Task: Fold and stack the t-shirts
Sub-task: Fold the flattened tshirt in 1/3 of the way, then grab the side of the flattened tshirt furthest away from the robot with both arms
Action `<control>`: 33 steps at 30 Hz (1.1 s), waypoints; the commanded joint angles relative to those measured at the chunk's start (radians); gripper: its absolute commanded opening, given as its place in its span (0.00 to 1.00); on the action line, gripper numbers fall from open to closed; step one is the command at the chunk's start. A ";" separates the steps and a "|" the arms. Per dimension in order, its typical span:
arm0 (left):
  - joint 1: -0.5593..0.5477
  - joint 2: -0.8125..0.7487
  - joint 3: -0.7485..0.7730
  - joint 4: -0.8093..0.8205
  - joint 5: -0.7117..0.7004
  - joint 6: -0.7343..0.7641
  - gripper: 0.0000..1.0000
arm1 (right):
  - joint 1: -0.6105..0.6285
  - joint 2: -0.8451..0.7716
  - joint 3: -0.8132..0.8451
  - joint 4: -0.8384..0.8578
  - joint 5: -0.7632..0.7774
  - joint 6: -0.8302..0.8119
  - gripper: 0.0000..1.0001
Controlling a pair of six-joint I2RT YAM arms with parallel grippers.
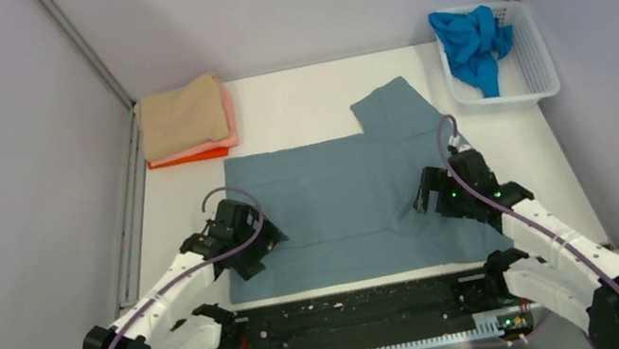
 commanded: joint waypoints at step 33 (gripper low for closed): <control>0.331 1.113 1.119 -0.061 -0.241 0.504 0.88 | 0.002 0.252 0.283 0.383 0.218 -0.246 0.99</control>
